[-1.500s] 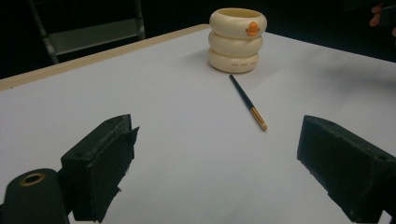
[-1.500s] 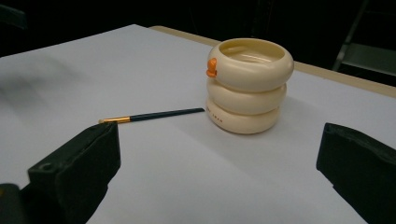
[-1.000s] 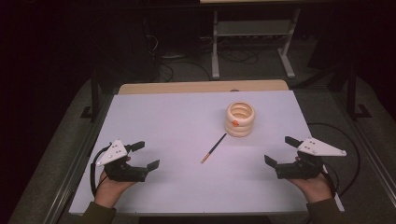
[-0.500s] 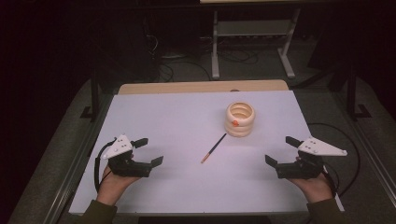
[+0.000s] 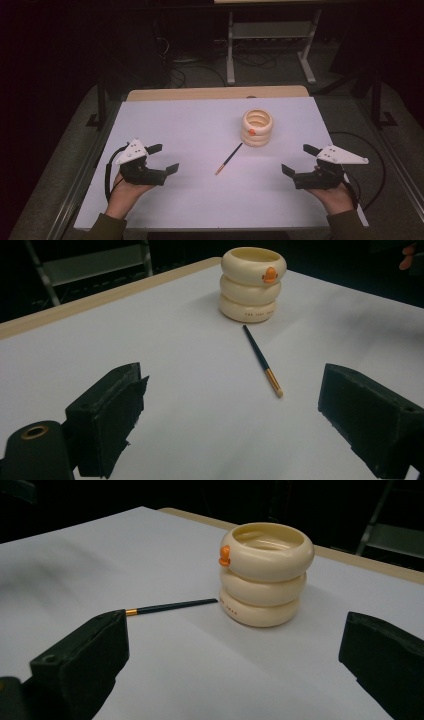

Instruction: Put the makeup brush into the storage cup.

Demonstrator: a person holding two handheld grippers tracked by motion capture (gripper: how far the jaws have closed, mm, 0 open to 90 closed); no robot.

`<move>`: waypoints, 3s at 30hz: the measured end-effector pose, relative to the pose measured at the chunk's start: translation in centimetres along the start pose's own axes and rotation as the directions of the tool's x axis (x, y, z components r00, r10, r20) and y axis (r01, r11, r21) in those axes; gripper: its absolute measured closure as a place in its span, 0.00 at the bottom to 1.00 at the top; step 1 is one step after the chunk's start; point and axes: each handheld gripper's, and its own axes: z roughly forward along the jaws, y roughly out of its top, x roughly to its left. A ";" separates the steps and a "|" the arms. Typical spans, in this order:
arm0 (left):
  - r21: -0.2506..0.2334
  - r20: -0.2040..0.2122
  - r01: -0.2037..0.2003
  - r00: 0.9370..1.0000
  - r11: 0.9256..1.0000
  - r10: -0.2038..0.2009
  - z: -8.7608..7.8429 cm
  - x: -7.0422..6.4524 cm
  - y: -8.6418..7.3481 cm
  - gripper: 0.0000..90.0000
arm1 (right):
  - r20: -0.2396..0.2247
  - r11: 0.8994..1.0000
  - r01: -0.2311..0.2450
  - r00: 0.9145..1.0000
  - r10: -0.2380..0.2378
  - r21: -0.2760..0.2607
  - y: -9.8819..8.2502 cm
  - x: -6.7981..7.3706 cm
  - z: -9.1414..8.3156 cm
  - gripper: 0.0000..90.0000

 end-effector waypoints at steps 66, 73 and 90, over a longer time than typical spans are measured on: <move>0.080 0.067 -0.047 0.997 0.996 0.041 6.6 -0.9 6.0 0.11 | 0.009 1.000 -0.008 1.000 0.008 -0.014 0.1 -0.6 0.1 0.00; 0.089 0.079 -0.049 0.996 0.995 0.042 7.4 -0.9 6.8 0.11 | 0.010 1.000 -0.009 1.000 0.009 -0.015 0.1 -0.7 0.1 0.00; 0.113 0.107 -0.046 0.994 0.993 0.034 9.7 -0.7 8.6 0.11 | 0.010 1.000 -0.004 1.000 0.004 -0.010 0.0 -0.7 0.2 0.00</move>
